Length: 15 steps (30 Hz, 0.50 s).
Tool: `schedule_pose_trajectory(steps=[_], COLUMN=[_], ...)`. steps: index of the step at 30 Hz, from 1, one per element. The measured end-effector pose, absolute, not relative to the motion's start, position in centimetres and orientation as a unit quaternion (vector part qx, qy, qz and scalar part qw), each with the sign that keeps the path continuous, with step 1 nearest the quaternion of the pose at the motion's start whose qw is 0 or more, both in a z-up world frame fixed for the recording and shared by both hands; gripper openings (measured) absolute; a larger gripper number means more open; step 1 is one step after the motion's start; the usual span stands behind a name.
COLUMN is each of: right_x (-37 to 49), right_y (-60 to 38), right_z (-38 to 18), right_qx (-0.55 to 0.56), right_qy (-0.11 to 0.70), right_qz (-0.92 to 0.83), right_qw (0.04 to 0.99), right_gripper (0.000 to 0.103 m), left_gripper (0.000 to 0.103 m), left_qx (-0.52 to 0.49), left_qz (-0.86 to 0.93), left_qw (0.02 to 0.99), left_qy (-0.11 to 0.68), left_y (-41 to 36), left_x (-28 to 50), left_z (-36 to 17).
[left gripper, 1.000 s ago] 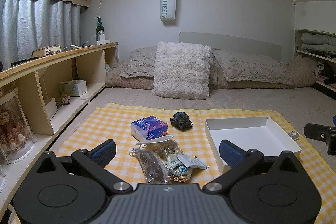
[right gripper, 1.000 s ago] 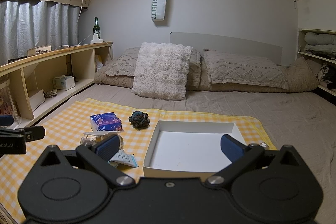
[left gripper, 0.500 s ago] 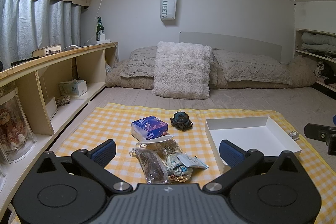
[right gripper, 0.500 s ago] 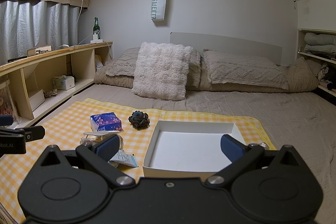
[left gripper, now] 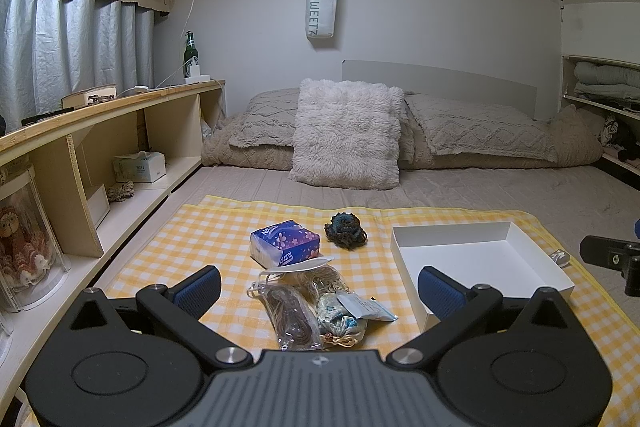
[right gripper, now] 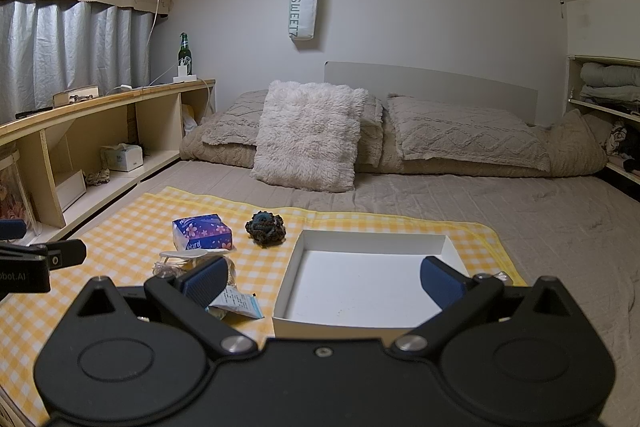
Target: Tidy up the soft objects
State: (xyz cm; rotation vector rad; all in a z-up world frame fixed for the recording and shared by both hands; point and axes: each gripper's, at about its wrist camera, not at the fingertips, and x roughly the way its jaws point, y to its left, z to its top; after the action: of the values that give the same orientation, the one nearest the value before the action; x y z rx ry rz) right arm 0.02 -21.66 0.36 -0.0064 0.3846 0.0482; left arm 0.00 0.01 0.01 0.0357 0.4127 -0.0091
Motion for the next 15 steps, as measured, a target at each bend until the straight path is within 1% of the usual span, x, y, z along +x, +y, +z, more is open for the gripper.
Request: schedule_pose_trajectory(steps=[15], right_x=[0.13], right_y=[-21.5], right_z=[0.19], right_qx=[-0.002], right_qy=[0.19], right_qz=[0.025], right_qw=[0.981], right_gripper=[0.103], left_gripper=[0.103], left_qx=[0.018], left_qz=[-0.004], left_qw=[0.979], left_qy=[0.205], left_y=[0.01], left_x=[0.0], left_z=[0.01])
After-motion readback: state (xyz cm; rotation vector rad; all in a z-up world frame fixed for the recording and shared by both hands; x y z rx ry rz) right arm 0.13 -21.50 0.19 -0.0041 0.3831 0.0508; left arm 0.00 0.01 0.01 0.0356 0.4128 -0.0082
